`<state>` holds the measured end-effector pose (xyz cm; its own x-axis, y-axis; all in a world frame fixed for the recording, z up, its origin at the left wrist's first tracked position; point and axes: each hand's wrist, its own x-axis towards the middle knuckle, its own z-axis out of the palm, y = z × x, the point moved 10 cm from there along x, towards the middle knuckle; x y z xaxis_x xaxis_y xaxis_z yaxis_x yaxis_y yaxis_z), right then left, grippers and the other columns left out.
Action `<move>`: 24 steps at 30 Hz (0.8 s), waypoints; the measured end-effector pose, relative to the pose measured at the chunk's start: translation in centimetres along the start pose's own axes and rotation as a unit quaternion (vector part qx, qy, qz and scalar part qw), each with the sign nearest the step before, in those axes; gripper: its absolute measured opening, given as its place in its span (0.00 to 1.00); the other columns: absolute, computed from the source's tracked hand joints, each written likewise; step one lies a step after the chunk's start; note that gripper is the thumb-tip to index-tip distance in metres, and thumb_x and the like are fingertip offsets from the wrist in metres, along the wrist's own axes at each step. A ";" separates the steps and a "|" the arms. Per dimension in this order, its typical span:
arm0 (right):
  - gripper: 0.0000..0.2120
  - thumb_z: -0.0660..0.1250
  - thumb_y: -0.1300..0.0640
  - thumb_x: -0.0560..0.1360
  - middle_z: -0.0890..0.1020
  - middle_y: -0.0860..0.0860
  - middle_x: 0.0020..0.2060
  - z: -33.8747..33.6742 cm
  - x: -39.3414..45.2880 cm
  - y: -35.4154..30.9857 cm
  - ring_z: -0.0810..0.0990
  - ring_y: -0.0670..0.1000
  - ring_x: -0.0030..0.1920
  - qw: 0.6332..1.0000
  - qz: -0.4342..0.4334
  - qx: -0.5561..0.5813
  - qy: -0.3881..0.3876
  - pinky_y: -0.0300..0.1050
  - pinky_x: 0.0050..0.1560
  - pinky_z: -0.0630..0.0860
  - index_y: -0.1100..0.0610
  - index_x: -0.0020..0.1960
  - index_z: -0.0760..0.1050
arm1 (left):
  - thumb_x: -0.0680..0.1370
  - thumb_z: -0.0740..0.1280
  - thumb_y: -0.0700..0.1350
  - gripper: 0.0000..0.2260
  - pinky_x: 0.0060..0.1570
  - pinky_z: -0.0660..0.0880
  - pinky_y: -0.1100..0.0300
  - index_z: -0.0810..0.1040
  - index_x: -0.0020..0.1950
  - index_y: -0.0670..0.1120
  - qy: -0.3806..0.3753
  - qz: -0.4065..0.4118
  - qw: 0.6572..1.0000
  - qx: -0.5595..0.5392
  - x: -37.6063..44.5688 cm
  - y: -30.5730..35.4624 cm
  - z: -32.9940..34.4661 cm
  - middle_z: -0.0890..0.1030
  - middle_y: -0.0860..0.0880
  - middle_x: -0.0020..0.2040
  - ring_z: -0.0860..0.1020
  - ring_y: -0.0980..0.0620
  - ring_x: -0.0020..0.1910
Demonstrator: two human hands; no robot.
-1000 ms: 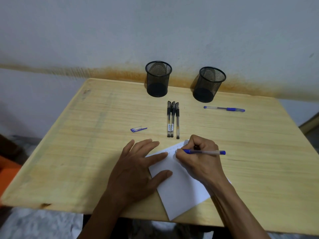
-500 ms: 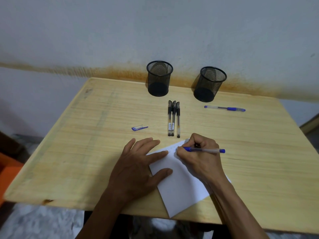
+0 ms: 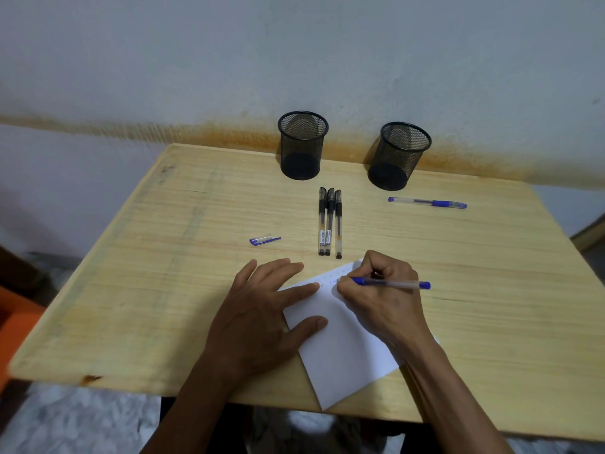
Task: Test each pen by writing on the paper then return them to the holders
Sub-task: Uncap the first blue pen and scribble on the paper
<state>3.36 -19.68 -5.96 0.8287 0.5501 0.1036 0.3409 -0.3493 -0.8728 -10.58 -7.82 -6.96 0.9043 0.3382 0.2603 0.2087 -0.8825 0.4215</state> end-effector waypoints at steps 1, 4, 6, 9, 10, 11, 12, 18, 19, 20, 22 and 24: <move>0.09 0.73 0.66 0.63 0.76 0.51 0.25 0.1 0.0 0.0 0.70 0.42 0.26 1.000 0.000 -0.001 -0.005 0.36 0.26 0.65 0.62 0.30 0.72 | 0.73 0.63 0.68 0.22 0.71 0.63 0.43 0.80 0.62 0.60 0.002 0.001 1.000 -0.002 0.0 0.0 0.0 0.76 0.54 0.68 0.71 0.52 0.70; 0.09 0.73 0.65 0.63 0.76 0.50 0.25 -0.1 0.0 0.4 0.70 0.42 0.27 1.000 0.009 0.003 0.000 0.36 0.26 0.66 0.62 0.30 0.72 | 0.73 0.64 0.68 0.22 0.71 0.63 0.43 0.80 0.61 0.60 0.004 0.000 1.000 -0.007 0.0 0.0 -0.1 0.76 0.54 0.68 0.71 0.52 0.70; 0.09 0.73 0.65 0.63 0.76 0.51 0.25 -0.1 0.0 0.4 0.69 0.42 0.27 1.000 0.007 -0.005 0.001 0.37 0.26 0.65 0.62 0.30 0.72 | 0.73 0.64 0.68 0.22 0.71 0.63 0.43 0.80 0.61 0.60 0.004 -0.001 1.000 -0.009 0.0 -0.1 0.0 0.76 0.54 0.68 0.71 0.52 0.70; 0.09 0.72 0.65 0.63 0.75 0.47 0.24 -0.1 -0.1 0.5 0.70 0.42 0.27 1.000 0.018 0.011 0.004 0.36 0.27 0.66 0.61 0.30 0.72 | 0.73 0.64 0.68 0.21 0.71 0.63 0.43 0.80 0.61 0.60 0.007 0.002 1.000 -0.008 -0.1 0.0 -0.1 0.76 0.54 0.68 0.71 0.52 0.70; 0.09 0.72 0.65 0.63 0.75 0.46 0.24 -0.1 -0.1 0.6 0.70 0.42 0.27 1.000 0.021 0.013 0.006 0.36 0.27 0.66 0.61 0.30 0.72 | 0.73 0.64 0.68 0.21 0.71 0.63 0.43 0.80 0.61 0.60 0.008 0.003 1.000 -0.008 -0.1 0.0 -0.1 0.77 0.54 0.68 0.71 0.52 0.70; 0.09 0.72 0.65 0.63 0.75 0.47 0.24 -0.1 0.0 0.6 0.70 0.42 0.27 1.000 0.020 0.012 0.006 0.38 0.27 0.66 0.61 0.30 0.72 | 0.73 0.64 0.68 0.22 0.71 0.63 0.43 0.80 0.61 0.60 0.009 0.003 1.000 -0.007 -0.1 0.0 -0.1 0.77 0.53 0.68 0.72 0.52 0.70; 0.09 0.72 0.65 0.63 0.75 0.49 0.24 0.0 0.0 0.6 0.69 0.43 0.27 1.000 0.017 0.008 0.003 0.40 0.27 0.66 0.61 0.30 0.72 | 0.73 0.64 0.68 0.22 0.71 0.63 0.43 0.80 0.61 0.60 0.009 0.004 1.000 -0.007 -0.1 0.0 -0.1 0.77 0.53 0.68 0.72 0.51 0.70; 0.10 0.72 0.65 0.64 0.74 0.46 0.24 -0.1 -0.1 0.7 0.69 0.43 0.27 1.000 0.025 0.014 0.010 0.43 0.29 0.67 0.61 0.31 0.70 | 0.73 0.64 0.68 0.21 0.70 0.64 0.43 0.80 0.61 0.60 0.011 0.008 1.000 -0.008 0.0 0.0 -0.1 0.77 0.53 0.68 0.72 0.51 0.69; 0.10 0.71 0.67 0.65 0.74 0.47 0.24 -0.2 0.0 0.9 0.71 0.45 0.28 0.998 0.037 0.046 0.009 0.45 0.31 0.68 0.61 0.31 0.70 | 0.73 0.64 0.68 0.21 0.70 0.64 0.43 0.80 0.61 0.60 0.013 0.009 1.000 -0.008 0.0 0.0 0.0 0.77 0.53 0.67 0.72 0.51 0.69; 0.11 0.70 0.69 0.66 0.75 0.49 0.24 -0.3 0.0 1.1 0.72 0.49 0.29 0.993 0.052 0.108 0.004 0.48 0.32 0.70 0.62 0.31 0.70 | 0.73 0.65 0.68 0.21 0.70 0.64 0.43 0.80 0.61 0.60 0.016 0.011 1.000 -0.007 0.1 0.0 -0.1 0.77 0.53 0.67 0.73 0.51 0.69; 0.14 0.66 0.76 0.68 0.75 0.55 0.25 -0.6 0.2 1.3 0.73 0.54 0.27 0.963 0.075 0.260 0.001 0.50 0.33 0.72 0.63 0.31 0.68 | 0.72 0.66 0.67 0.21 0.69 0.65 0.43 0.81 0.60 0.59 0.027 0.018 0.999 -0.004 0.0 0.1 -0.2 0.78 0.53 0.67 0.73 0.51 0.68; 0.16 0.64 0.80 0.71 0.76 0.57 0.24 -1.2 0.3 1.6 0.73 0.53 0.25 0.940 0.089 0.329 0.016 0.47 0.32 0.76 0.63 0.32 0.69 | 0.73 0.66 0.67 0.21 0.68 0.66 0.43 0.82 0.60 0.58 0.041 0.027 0.999 0.006 0.0 0.3 -0.4 0.79 0.52 0.66 0.74 0.50 0.67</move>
<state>4.70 -21.03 -6.72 0.8635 0.5001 -0.0658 -0.1426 0.1169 -0.9828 -10.65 -7.97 -6.53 0.8809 0.3159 0.3523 0.1661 -0.9036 0.3949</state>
